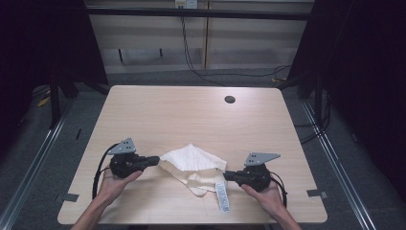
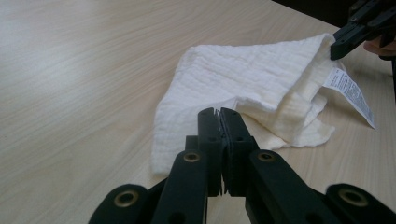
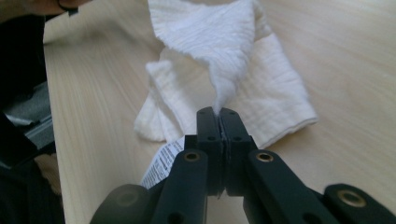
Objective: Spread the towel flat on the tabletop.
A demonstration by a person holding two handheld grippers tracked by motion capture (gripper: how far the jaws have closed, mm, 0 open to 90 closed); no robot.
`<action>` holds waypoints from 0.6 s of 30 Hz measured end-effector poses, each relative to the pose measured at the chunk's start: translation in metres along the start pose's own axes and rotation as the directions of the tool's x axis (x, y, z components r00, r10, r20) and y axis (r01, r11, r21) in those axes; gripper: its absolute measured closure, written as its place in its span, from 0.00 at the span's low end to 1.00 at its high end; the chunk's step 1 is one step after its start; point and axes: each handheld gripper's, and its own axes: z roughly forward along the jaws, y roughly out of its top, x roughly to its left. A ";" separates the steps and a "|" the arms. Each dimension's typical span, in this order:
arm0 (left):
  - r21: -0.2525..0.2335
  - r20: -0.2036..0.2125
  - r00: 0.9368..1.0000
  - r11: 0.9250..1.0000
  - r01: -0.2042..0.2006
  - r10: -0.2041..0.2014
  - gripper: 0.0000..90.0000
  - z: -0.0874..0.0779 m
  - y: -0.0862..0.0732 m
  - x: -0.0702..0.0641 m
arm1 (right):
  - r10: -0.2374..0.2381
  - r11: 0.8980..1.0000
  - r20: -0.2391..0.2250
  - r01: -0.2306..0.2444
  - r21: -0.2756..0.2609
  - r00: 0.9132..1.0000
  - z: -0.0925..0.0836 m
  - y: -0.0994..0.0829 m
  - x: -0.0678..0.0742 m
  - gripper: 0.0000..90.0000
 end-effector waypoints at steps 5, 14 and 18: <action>-0.019 0.014 0.999 0.999 -0.034 0.034 0.98 0.000 0.009 -0.003 | -0.016 1.000 -0.012 0.016 -0.007 1.000 -0.010 0.012 -0.002 0.98; -0.048 0.018 0.999 0.998 -0.044 0.045 0.98 -0.011 0.018 -0.008 | -0.067 0.997 -0.052 0.065 -0.043 0.996 -0.016 0.040 -0.001 0.98; -0.057 0.028 0.999 0.997 -0.044 0.045 0.98 -0.016 0.022 -0.007 | -0.073 0.994 -0.059 0.068 -0.082 0.996 -0.023 0.050 -0.001 0.98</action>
